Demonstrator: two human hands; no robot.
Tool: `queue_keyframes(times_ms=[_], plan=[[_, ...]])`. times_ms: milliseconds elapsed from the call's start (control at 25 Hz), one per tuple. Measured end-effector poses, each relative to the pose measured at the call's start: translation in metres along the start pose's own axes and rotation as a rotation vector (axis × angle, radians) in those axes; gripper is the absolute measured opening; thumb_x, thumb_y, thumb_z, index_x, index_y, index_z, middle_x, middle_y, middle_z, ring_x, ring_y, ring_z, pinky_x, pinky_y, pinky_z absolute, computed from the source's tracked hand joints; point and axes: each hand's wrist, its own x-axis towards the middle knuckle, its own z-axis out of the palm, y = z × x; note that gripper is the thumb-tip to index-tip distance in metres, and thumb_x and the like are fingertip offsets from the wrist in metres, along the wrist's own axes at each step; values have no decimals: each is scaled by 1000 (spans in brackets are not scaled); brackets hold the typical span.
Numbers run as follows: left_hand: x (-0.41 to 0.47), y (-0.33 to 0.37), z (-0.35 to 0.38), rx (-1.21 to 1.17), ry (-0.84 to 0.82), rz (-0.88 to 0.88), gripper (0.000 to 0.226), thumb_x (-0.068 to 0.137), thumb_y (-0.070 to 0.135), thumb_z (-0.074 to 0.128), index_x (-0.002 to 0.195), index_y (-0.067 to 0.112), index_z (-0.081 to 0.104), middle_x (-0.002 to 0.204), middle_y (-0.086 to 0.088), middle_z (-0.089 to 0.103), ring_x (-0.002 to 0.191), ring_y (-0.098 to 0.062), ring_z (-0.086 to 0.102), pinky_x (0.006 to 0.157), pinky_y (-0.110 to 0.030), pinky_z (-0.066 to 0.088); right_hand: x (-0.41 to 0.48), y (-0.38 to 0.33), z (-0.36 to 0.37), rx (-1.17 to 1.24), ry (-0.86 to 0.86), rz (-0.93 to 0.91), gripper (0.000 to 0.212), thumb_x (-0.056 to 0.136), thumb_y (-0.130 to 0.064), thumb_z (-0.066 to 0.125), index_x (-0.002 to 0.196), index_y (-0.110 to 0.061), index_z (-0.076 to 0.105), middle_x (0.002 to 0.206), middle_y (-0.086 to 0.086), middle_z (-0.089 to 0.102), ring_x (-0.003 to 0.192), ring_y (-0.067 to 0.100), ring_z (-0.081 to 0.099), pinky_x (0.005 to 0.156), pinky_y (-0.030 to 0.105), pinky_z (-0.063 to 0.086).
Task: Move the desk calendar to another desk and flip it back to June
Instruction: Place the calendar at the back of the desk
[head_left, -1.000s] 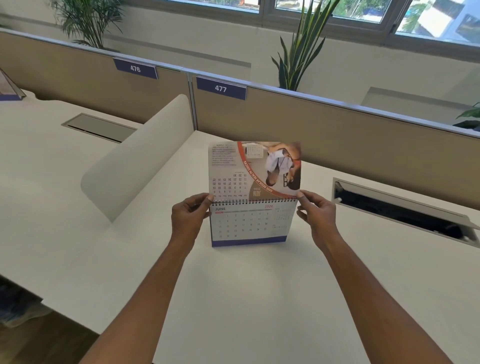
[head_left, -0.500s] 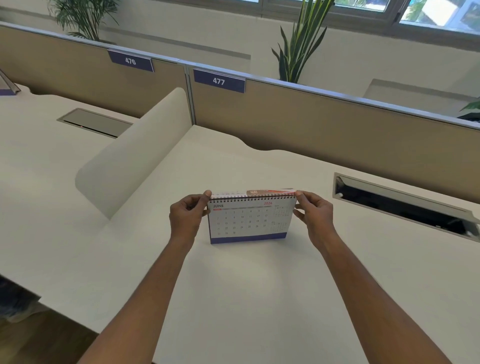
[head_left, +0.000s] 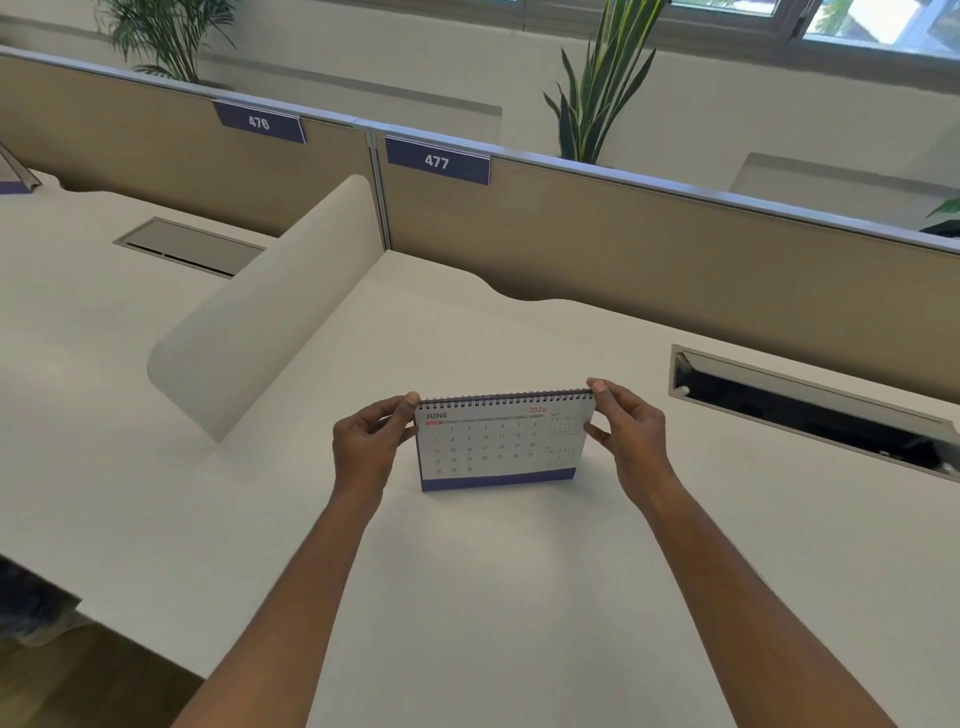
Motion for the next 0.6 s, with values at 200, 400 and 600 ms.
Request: queue_keyframes(times_ms=[200, 400, 600], plan=[[4, -2, 3, 41, 46, -17, 24, 85, 36, 85, 86, 13, 84, 89, -8, 84, 86, -19, 79, 75, -31, 65, 1, 3, 3, 5, -11, 12, 28, 98, -32, 66, 107, -7, 75, 102, 13, 76, 115, 30, 61, 83, 37, 58], [5, -7, 8, 97, 85, -46, 30, 84, 48, 82, 77, 19, 82, 85, -2, 83, 88, -18, 77, 71, -28, 61, 4, 7, 4, 0, -6, 75, 28, 99, -37, 63, 96, -12, 75, 93, 6, 77, 108, 23, 62, 82, 37, 57], [0, -8, 10, 115, 66, -60, 37, 75, 62, 78, 75, 25, 82, 85, 2, 83, 90, -19, 75, 74, -30, 59, 5, 11, 3, -17, -8, 118, 29, 97, -45, 64, 94, -18, 76, 91, 0, 80, 108, 21, 64, 80, 37, 57]])
